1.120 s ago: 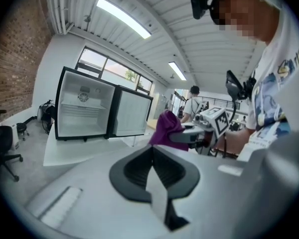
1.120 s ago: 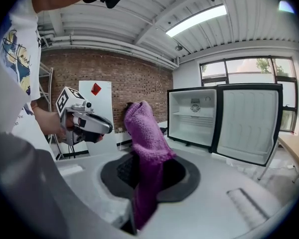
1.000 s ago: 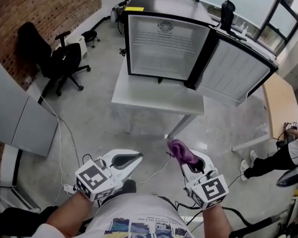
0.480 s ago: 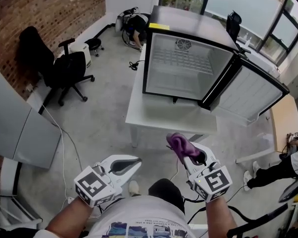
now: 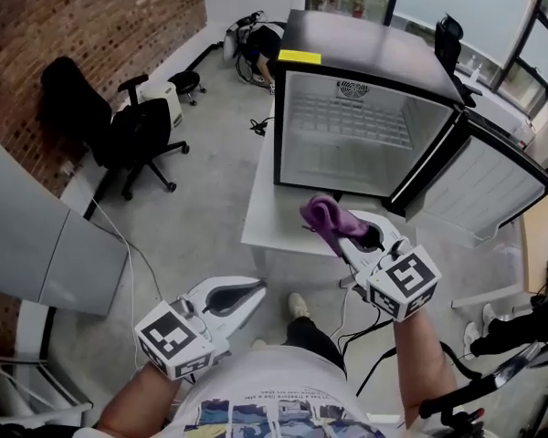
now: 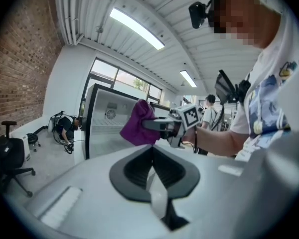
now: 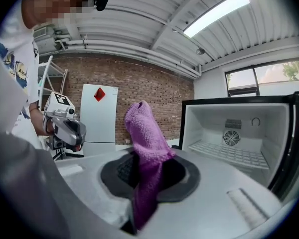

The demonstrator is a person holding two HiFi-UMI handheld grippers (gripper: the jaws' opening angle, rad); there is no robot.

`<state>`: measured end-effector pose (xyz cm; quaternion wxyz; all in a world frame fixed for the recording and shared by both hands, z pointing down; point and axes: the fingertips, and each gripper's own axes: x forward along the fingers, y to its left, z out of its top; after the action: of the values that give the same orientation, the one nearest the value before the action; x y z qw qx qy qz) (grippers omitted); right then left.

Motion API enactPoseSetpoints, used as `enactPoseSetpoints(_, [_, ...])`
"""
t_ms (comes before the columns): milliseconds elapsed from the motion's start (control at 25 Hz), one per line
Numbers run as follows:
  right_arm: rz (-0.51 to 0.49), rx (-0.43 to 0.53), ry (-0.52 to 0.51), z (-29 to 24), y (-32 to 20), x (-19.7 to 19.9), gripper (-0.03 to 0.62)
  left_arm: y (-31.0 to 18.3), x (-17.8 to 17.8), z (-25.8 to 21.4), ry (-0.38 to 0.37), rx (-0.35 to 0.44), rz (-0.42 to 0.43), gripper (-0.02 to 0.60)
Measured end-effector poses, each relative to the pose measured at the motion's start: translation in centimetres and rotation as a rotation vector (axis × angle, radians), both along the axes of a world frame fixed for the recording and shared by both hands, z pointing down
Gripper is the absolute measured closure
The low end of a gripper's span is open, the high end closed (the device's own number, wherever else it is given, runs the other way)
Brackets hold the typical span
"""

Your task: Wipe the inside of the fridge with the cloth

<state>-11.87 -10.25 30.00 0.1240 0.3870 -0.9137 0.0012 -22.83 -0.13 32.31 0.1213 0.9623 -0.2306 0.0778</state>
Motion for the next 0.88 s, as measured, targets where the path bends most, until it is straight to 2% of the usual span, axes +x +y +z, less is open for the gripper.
enactPoseSetpoints(240, [-0.126,0.024,-0.007,-1.0,-7.1,-0.4,0.540,-4.6,2.4,-1.6,-0.024,0.032,-0.017,0.575])
enactPoseSetpoints(560, [-0.221,0.046,-0.033,0.2,-14.3,-0.5,0.540,-8.9,5.7,-1.7,-0.043,0.034,-0.030,0.575])
enactPoseSetpoints(880, [-0.268,0.040,-0.034,1.0,-20.0,-1.6,0.540,-11.1,5.7,-2.0,-0.044,0.024,-0.100,0.575])
